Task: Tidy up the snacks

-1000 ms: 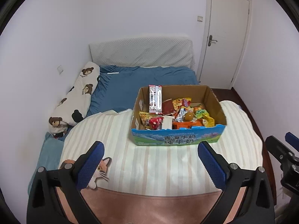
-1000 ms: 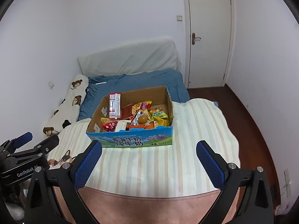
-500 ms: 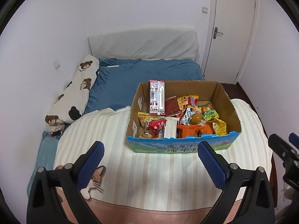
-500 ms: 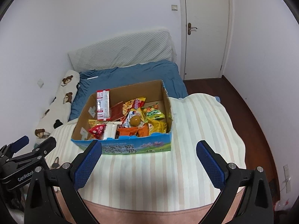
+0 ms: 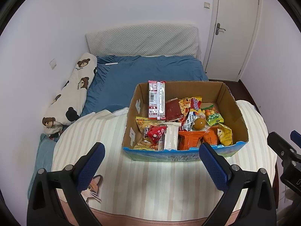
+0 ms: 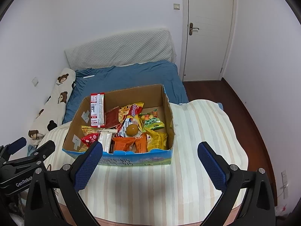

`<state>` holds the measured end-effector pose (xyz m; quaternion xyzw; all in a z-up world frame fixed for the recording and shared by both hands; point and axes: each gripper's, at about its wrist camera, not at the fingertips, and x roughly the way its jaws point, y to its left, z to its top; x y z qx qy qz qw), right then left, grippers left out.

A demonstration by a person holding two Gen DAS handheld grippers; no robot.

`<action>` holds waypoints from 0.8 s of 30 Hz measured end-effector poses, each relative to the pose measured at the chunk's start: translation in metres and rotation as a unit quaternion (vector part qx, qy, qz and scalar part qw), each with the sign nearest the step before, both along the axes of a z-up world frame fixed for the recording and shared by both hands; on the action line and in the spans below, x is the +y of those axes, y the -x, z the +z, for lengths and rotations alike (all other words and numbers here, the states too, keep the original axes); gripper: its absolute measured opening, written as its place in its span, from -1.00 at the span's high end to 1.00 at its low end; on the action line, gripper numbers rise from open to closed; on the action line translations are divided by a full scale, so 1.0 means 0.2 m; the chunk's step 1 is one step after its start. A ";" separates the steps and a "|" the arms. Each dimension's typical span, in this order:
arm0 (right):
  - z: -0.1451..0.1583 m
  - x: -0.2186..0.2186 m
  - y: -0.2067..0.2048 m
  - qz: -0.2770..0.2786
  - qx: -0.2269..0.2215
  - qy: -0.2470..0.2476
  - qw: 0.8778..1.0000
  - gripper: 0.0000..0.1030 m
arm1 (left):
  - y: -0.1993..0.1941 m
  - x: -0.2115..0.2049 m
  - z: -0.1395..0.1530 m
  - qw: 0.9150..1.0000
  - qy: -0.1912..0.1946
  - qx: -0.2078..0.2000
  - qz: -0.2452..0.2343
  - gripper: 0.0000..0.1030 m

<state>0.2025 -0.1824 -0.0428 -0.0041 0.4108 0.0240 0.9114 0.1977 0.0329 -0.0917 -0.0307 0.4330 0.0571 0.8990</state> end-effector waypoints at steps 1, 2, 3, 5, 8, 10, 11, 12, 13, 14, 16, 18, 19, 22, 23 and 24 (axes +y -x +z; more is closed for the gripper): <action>0.00 0.01 -0.01 0.001 0.001 0.000 1.000 -1.00 | 0.00 0.00 0.00 1.000 0.002 0.003 0.000 -0.99; -0.01 0.01 -0.02 0.001 0.004 0.000 1.000 -1.00 | -0.01 0.00 0.00 1.000 0.004 0.005 -0.001 -0.99; -0.01 0.01 -0.03 0.001 0.004 -0.001 1.000 -1.00 | -0.01 0.00 0.00 1.000 0.006 0.009 -0.003 -0.99; -0.02 0.02 -0.04 0.001 0.007 -0.001 1.000 -1.00 | -0.02 0.00 -0.01 1.000 0.007 0.011 -0.004 -0.99; -0.02 0.01 -0.04 -0.003 0.008 -0.003 1.000 -1.00 | -0.03 0.00 -0.01 1.000 0.001 0.008 -0.002 -0.99; -0.03 0.00 -0.03 -0.004 0.007 -0.004 1.000 -1.00 | -0.04 0.00 -0.01 1.000 0.001 0.007 -0.002 -0.99; -0.03 0.00 -0.04 -0.004 0.008 -0.003 1.000 -1.00 | -0.04 0.00 -0.01 1.000 0.001 0.006 -0.002 -0.99; -0.02 0.00 -0.03 -0.004 0.008 -0.003 1.000 -1.00 | -0.04 0.00 -0.01 1.000 0.001 0.006 -0.003 -0.99; -0.02 0.00 -0.03 -0.005 0.007 -0.003 1.000 -1.00 | -0.04 0.00 -0.01 1.000 0.001 0.006 -0.003 -0.99; -0.02 0.00 -0.03 -0.005 0.008 -0.003 1.000 -1.00 | -0.04 0.00 -0.01 1.000 0.001 0.005 -0.002 -0.99; -0.02 0.00 -0.03 -0.004 0.007 -0.003 1.000 -1.00 | -0.03 -0.01 0.00 1.000 -0.001 0.001 -0.003 -0.99; -0.02 0.00 -0.03 -0.006 0.008 -0.004 1.000 -1.00 | -0.03 -0.01 0.01 1.000 -0.006 -0.001 -0.001 -0.99; -0.02 0.00 -0.03 -0.005 0.008 -0.005 1.000 -1.00 | -0.03 -0.02 0.01 1.000 -0.010 -0.001 -0.001 -0.99; -0.02 -0.01 -0.02 -0.006 0.007 -0.004 1.000 -1.00 | -0.02 -0.02 0.03 1.000 -0.016 -0.004 -0.001 -0.99; -0.02 -0.01 -0.02 -0.007 0.007 -0.006 1.000 -1.00 | -0.02 -0.02 0.03 1.000 -0.016 -0.005 0.000 -0.99; -0.02 -0.01 -0.02 -0.007 0.007 -0.006 1.000 -1.00 | -0.02 -0.02 0.03 1.000 -0.016 -0.005 0.000 -0.99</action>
